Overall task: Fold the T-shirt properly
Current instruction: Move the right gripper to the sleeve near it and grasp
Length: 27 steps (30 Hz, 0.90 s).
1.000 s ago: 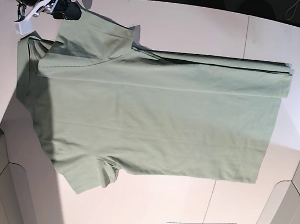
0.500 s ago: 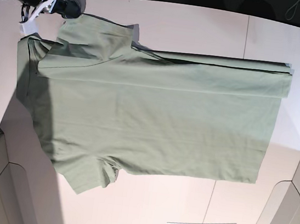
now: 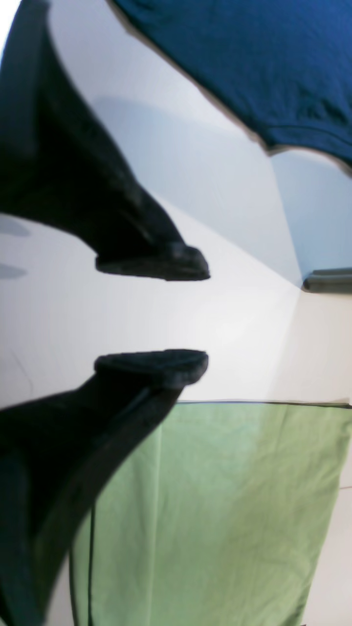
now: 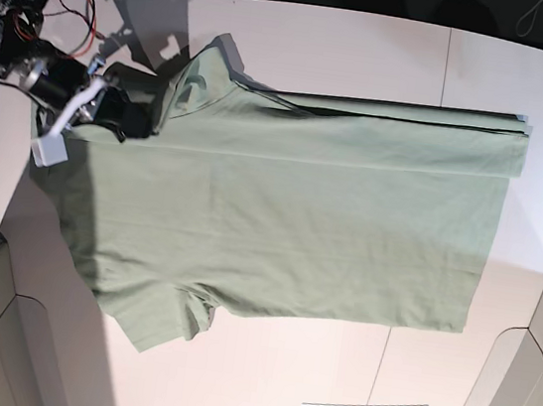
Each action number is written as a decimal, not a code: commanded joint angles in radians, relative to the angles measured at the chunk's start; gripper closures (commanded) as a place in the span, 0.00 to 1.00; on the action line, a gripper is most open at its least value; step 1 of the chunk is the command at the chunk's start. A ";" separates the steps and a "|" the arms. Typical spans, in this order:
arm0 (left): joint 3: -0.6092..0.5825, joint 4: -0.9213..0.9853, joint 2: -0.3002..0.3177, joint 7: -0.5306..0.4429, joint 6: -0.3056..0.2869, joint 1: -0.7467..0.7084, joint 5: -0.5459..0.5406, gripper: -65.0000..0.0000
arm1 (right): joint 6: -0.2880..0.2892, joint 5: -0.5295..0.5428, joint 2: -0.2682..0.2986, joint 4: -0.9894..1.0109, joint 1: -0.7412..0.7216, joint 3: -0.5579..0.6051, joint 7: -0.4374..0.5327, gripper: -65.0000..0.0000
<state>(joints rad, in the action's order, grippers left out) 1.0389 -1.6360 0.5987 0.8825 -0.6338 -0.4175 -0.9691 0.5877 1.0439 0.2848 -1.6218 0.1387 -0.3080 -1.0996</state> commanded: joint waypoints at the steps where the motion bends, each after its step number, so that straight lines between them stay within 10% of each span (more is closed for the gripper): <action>1: 0.009 -0.013 0.028 -0.018 -0.006 0.002 -0.013 0.60 | 0.003 -0.018 0.011 -0.015 -0.033 0.017 0.053 1.00; 16: 0.009 -0.013 0.028 -0.018 -0.006 0.002 -0.013 0.60 | -0.009 -0.399 0.011 -0.004 -0.266 0.246 0.323 1.00; 27: 0.009 -0.013 0.028 -0.018 -0.006 0.002 -0.013 0.60 | -0.016 -0.472 0.011 -0.003 -0.315 0.248 0.401 1.00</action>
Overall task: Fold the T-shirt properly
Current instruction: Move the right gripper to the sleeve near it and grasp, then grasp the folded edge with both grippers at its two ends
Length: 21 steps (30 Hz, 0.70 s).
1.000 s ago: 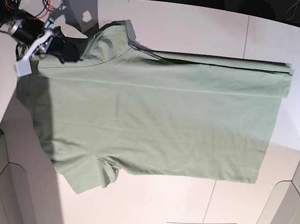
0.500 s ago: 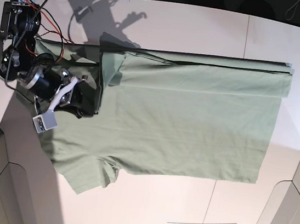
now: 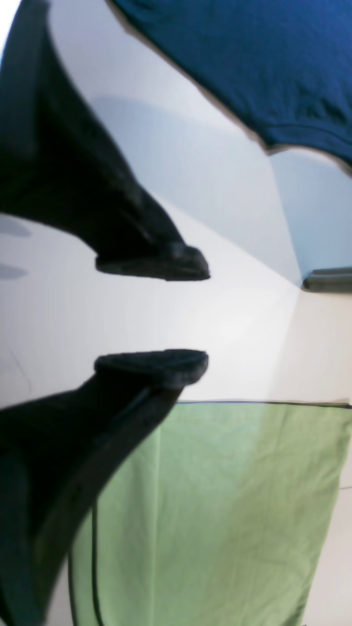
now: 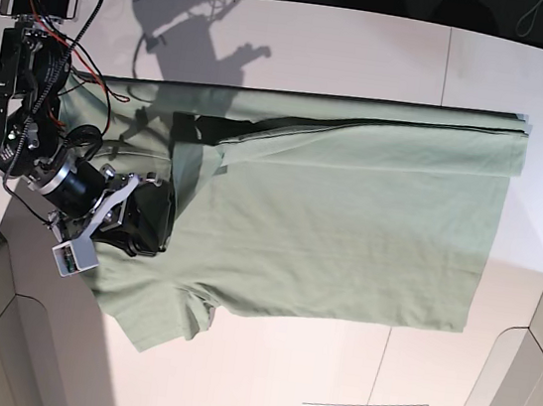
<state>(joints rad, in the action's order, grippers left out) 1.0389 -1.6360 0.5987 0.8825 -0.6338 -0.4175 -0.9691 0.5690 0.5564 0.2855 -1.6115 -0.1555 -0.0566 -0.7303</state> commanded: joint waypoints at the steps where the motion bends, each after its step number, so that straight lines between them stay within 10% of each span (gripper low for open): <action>1: 0.009 -0.013 0.028 -0.018 -0.006 0.002 -0.013 0.60 | 0.003 0.015 0.010 -0.013 -0.021 -0.003 0.031 1.00; 3: 0.009 -0.013 0.028 -0.018 -0.006 0.002 -0.013 0.60 | 0.003 0.015 0.011 -0.013 -0.021 -0.003 0.031 0.91; 6: 0.009 -0.013 0.027 -0.018 -0.006 0.002 -0.013 0.60 | 0.003 0.015 0.011 -0.013 -0.021 -0.003 0.031 0.50; 8: 0.009 -0.013 0.027 -0.018 -0.006 0.002 -0.014 0.60 | 0.003 0.015 0.011 -0.013 -0.021 -0.004 0.031 0.46; 13: -0.006 -0.013 0.022 -0.018 -0.027 0.002 -0.073 0.60 | 0.003 0.015 0.011 -0.015 -0.021 -0.012 0.012 0.52; 17: -0.131 -0.013 0.016 -0.018 -0.064 0.002 -0.084 0.63 | -0.008 0.016 0.011 -0.027 -0.021 -0.056 -0.112 0.96; 21: -0.342 -0.013 0.013 -0.019 -0.064 0.041 0.057 0.85 | -0.008 0.015 0.011 -0.027 -0.010 -0.150 -0.240 1.00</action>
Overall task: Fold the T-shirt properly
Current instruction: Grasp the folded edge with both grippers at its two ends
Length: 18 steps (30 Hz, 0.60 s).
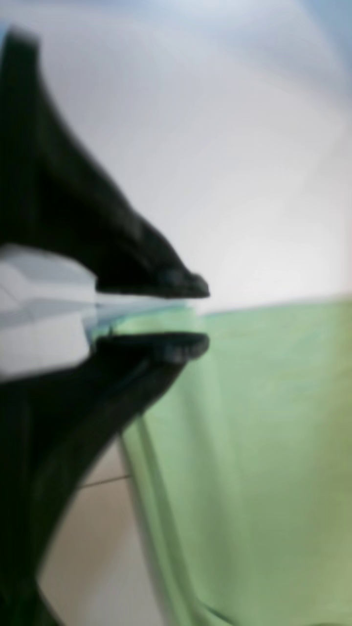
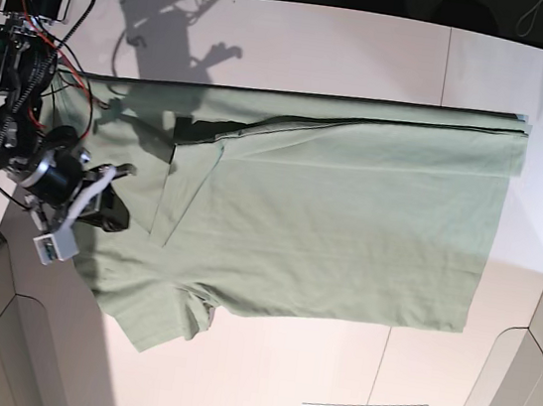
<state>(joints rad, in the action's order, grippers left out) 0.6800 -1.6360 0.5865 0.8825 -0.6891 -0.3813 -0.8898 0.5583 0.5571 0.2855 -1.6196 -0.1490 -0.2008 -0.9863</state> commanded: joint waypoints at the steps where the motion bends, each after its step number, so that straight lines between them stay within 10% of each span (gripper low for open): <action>1: -0.031 -0.013 0.025 -0.028 -0.005 0.019 0.024 0.92 | 0.003 0.013 0.012 -0.020 -0.005 -0.033 0.010 1.00; 8: -0.251 0.010 0.023 -0.149 0.155 0.084 0.300 1.00 | 0.002 -0.103 0.012 -0.005 0.126 -0.111 0.099 1.00; 18: -0.353 0.145 0.014 -0.092 0.196 0.079 0.311 1.00 | -0.013 -0.220 0.016 0.162 0.213 -0.108 0.137 1.00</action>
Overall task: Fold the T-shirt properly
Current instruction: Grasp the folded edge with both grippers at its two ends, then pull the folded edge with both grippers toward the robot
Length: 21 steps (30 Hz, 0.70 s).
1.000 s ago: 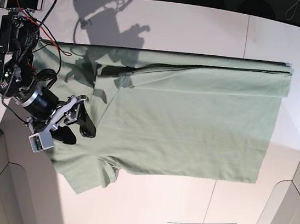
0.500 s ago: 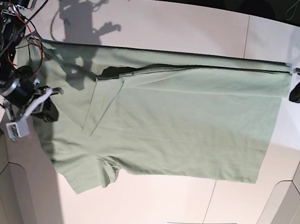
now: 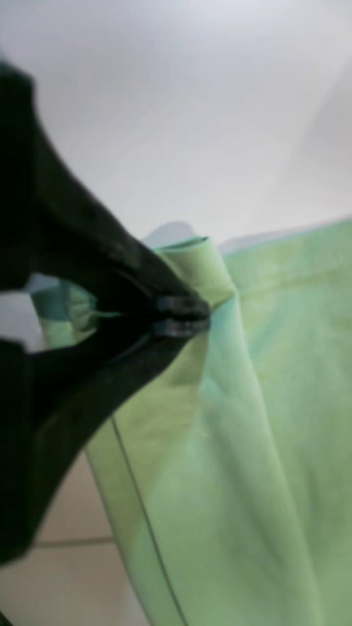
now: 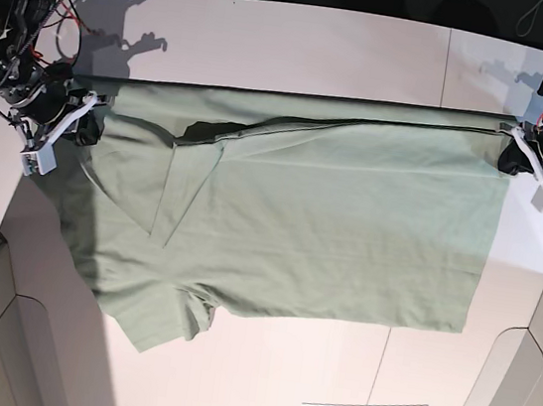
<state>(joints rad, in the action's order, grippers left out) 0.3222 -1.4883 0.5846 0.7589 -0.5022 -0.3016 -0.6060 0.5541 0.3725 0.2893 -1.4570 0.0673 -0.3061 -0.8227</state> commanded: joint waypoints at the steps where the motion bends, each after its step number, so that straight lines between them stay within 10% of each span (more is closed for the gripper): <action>1: 0.005 0.006 0.016 0.047 0.009 -0.004 0.027 1.00 | -0.009 -0.032 0.013 0.024 -0.003 -0.002 -0.031 1.00; 21: 0.190 0.010 0.013 0.183 -0.087 -0.232 -0.256 1.00 | -0.008 0.125 0.098 -0.187 0.284 -0.009 -0.196 1.00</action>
<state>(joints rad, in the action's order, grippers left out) 0.5098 -1.4765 0.5842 0.9039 -0.5922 -0.5259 -0.8959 0.5491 0.5312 0.3740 -1.6428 0.3393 -0.3126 -0.9623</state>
